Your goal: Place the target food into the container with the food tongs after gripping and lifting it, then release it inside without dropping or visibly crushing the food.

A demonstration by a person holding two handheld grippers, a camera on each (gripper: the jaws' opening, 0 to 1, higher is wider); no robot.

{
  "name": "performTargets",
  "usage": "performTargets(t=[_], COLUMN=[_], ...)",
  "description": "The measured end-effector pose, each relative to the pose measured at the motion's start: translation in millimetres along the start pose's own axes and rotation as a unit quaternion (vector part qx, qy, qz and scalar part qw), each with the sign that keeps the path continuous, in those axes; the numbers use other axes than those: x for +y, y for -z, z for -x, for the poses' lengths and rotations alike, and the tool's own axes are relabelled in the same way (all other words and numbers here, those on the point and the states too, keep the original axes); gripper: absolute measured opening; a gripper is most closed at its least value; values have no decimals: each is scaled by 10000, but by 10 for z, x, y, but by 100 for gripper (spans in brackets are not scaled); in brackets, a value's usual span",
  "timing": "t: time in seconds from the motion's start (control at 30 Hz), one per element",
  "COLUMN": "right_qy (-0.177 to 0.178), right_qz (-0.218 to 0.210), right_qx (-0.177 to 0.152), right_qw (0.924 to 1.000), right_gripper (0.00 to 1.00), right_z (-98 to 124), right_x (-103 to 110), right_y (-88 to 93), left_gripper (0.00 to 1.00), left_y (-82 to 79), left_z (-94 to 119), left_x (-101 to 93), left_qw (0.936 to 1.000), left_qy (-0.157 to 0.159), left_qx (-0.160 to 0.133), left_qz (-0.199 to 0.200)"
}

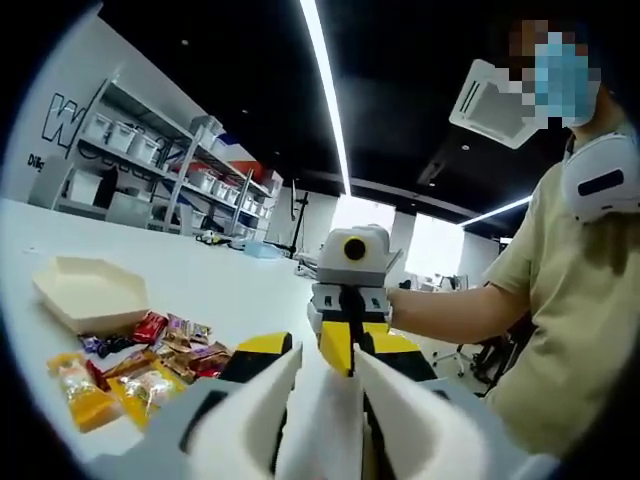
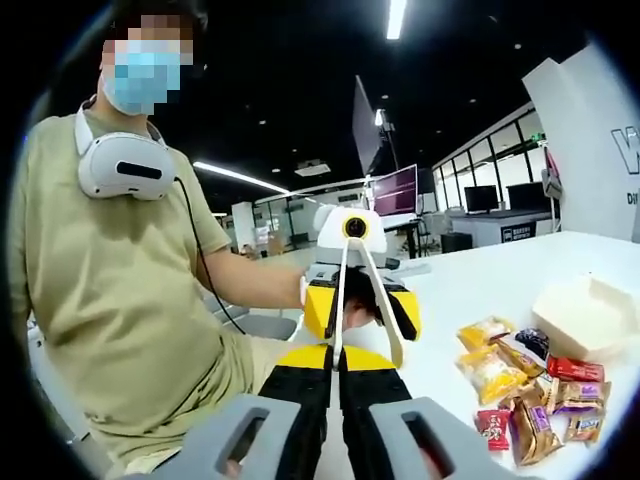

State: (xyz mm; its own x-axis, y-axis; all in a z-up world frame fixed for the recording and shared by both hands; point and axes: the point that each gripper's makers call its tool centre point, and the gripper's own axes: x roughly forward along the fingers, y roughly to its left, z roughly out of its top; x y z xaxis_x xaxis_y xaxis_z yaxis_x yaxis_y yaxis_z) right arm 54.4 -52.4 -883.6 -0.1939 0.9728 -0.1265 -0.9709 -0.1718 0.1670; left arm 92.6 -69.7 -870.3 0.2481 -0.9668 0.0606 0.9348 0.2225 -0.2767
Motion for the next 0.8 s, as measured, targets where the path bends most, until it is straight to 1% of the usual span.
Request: performTargets(t=[0.4, 0.63, 0.77, 0.8], right_qy=[-61, -99, -119, -113], right_qz=[47, 43, 61, 115], right_qx=[143, 102, 124, 107], right_qw=[9999, 9999, 9998, 9998], right_gripper=[0, 0, 0, 0], right_z=[21, 19, 13, 15], right_x=[21, 23, 29, 24], right_y=[27, 17, 25, 16], left_gripper=[29, 29, 29, 29], left_y=[15, 9, 13, 8], left_z=[-32, -21, -21, -21], left_x=[-34, -28, -26, -29], left_qw=[10000, 9999, 9999, 9999], left_qy=[2, 13, 25, 36], left_qx=[-2, -1, 49, 42], left_qz=[-26, -101, -152, -151])
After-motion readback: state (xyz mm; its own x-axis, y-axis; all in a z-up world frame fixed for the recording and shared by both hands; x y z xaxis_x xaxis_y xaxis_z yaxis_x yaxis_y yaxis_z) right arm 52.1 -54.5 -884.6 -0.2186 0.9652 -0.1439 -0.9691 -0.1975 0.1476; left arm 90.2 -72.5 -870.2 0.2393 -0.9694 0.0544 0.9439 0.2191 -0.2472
